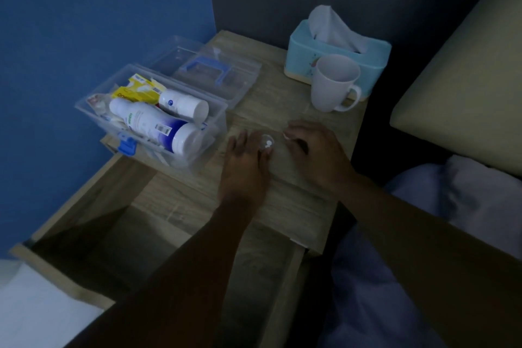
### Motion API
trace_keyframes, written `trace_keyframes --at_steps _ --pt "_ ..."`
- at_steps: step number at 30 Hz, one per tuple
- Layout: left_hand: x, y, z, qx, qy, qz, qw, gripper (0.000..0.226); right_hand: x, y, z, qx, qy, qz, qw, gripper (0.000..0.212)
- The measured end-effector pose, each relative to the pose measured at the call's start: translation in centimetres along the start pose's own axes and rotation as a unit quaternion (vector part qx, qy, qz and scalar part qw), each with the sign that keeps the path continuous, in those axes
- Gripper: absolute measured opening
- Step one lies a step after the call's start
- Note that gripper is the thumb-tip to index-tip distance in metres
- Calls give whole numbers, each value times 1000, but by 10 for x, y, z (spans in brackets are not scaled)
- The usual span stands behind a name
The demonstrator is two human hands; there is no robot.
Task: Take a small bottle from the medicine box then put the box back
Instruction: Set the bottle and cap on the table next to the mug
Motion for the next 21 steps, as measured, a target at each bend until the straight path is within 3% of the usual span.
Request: trace_keyframes --at_steps 4,11,16,19,21 --pt "-3 0 0 0 7 9 1000 43 13 -24 0 -21 -3 -42 999 15" --pt "2 -9 -11 -47 8 12 999 47 11 -72 -1 -100 -1 -78 992 41" --pt "1 -10 -7 -34 1 32 999 55 13 -80 7 -118 -8 -138 983 46" --pt "1 -12 -8 -39 -15 65 997 64 13 -78 9 -108 8 -134 985 53" --pt "6 -17 -8 -58 -4 65 996 58 14 -78 9 -112 12 -133 985 56"
Point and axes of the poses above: each hand's wrist, its own y-axis towards the middle knuckle, its own x-axis out of the back of the hand, z = x × y, the point moved 10 cm from there along y, towards the middle knuckle, and after that the axes turned 14 degrees about x, right-handed, at the moved point
